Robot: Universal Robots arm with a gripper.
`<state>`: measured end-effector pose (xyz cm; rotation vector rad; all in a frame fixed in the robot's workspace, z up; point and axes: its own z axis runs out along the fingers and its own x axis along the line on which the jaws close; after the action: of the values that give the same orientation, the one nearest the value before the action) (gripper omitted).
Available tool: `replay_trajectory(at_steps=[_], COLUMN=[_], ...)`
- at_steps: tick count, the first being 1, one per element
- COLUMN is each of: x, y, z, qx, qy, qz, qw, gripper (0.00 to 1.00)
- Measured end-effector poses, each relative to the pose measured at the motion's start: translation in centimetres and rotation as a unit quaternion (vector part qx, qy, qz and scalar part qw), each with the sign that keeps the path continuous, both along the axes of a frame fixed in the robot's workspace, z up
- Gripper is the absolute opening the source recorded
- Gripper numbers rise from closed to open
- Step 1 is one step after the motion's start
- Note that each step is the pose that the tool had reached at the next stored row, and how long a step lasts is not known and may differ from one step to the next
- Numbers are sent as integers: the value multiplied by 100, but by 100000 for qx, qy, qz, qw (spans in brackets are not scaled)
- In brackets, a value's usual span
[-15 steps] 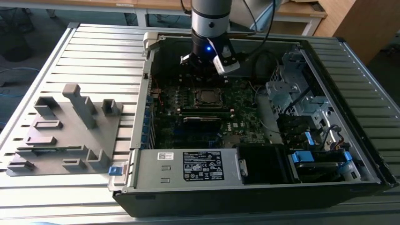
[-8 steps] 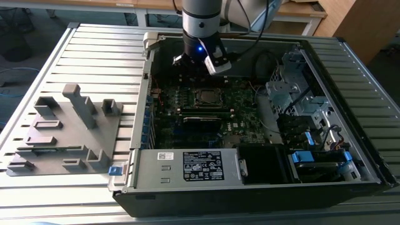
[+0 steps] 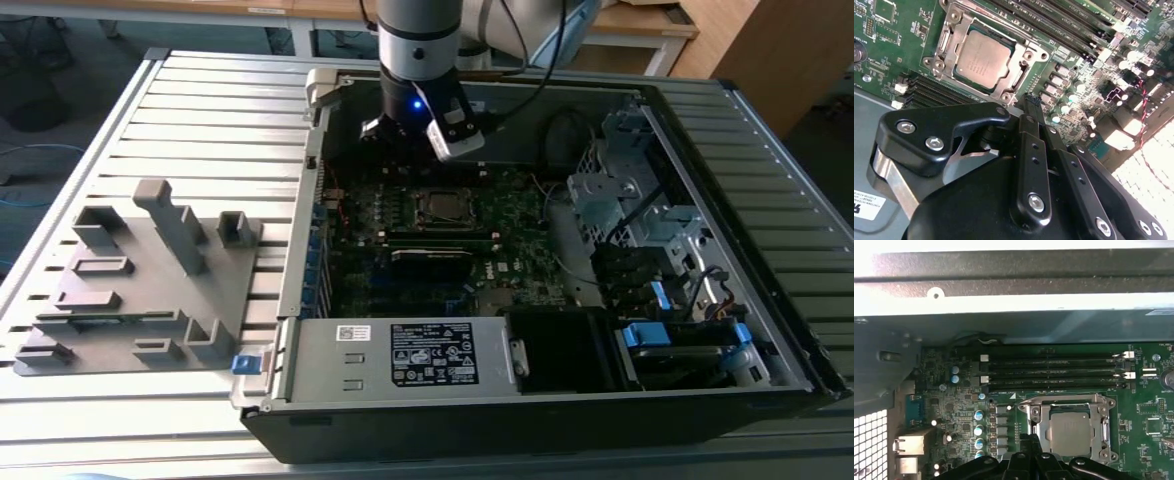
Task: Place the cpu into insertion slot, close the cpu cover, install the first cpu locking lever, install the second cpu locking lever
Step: 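Install the first cpu locking lever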
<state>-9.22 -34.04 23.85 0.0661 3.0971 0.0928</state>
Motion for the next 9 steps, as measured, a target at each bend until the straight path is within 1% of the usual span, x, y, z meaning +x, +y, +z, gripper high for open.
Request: replay_trajectory(at_steps=[5,9], x=[0,-13], y=[0,0], z=[41,43], qx=[15,22], qy=[-6,-35], qz=[-3,-1], qw=[100000,100000], gripper=[11,11])
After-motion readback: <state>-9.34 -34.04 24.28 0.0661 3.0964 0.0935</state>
